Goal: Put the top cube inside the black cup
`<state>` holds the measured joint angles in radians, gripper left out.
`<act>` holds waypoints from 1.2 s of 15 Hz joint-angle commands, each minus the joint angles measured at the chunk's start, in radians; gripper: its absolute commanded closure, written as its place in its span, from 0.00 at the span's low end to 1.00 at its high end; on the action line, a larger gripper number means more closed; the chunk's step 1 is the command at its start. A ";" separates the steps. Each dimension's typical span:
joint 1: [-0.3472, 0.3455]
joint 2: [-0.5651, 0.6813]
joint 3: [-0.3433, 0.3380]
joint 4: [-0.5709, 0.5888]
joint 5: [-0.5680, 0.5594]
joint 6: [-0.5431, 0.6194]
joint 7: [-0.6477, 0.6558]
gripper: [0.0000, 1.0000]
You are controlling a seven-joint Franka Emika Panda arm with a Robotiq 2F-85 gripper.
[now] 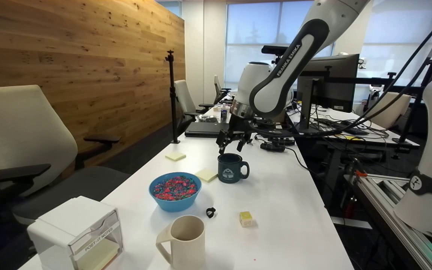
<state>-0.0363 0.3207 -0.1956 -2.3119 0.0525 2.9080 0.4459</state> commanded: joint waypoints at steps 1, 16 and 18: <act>0.054 -0.089 0.005 -0.081 0.000 -0.066 -0.008 0.00; 0.198 -0.311 0.256 -0.106 -0.104 -0.379 -0.011 0.00; 0.196 -0.316 0.270 -0.103 -0.107 -0.401 -0.012 0.00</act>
<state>0.1732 0.0419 0.0537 -2.4080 -0.0311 2.5578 0.4456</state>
